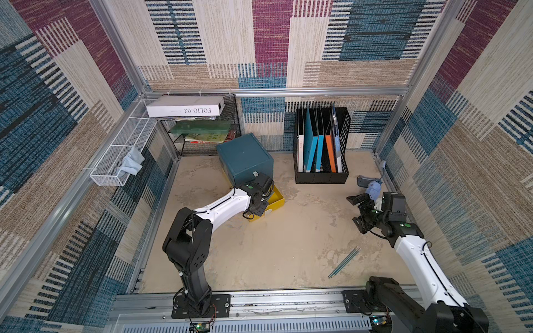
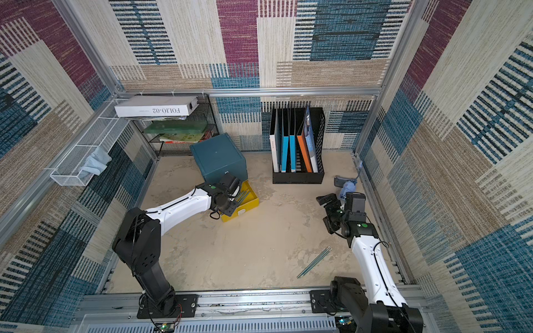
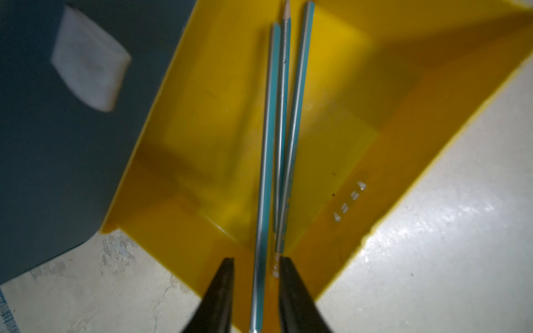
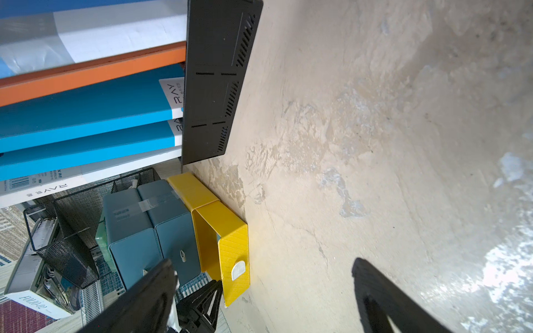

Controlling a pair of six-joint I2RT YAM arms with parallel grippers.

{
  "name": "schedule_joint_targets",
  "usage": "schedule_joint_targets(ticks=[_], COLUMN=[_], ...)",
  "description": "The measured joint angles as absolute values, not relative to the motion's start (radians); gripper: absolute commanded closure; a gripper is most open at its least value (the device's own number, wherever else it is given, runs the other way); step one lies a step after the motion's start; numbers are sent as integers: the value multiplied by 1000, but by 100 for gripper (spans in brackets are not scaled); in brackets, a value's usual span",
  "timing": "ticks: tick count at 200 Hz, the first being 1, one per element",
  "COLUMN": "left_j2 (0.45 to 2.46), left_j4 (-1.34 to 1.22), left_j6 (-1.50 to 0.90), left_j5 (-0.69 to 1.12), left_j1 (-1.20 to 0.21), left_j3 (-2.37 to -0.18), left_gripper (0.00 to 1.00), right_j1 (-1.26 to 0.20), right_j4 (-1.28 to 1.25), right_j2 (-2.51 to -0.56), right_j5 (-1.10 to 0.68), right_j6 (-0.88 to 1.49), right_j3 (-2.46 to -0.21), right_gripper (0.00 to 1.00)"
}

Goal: Please place the pencils in the drawer according to their color
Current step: Place the pencil in the drawer.

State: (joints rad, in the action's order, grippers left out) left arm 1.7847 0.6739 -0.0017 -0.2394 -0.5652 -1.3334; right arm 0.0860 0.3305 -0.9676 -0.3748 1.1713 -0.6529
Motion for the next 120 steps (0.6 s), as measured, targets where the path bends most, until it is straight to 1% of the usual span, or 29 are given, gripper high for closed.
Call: schedule_joint_targets(ticks=[12,35,55,85,120], left_j2=[1782,1769,1736,1723,1824], left_j4=[679,700,715,730,748], left_j6=[-10,-14,-20,-46,-97], left_j5=[-224,-203,-185,-160,-136], left_j1=[-567,-583,-632,-803,-1031], left_j3=[-1353,-1396,-1429,-1478,-1552], left_gripper=[41,40,39,39,39], right_j1=[86,86,86,86,86], right_j4=[329,324,324,328,357], right_j2=[-968,-971,-975,-991,-1016], right_j5=[-376,-380,-383,-390,-397], right_j6=[1171,1171,1166,1150,1131], right_j3=[-656,-669,-691,-732,-767], right_gripper=[1,1,1,1,1])
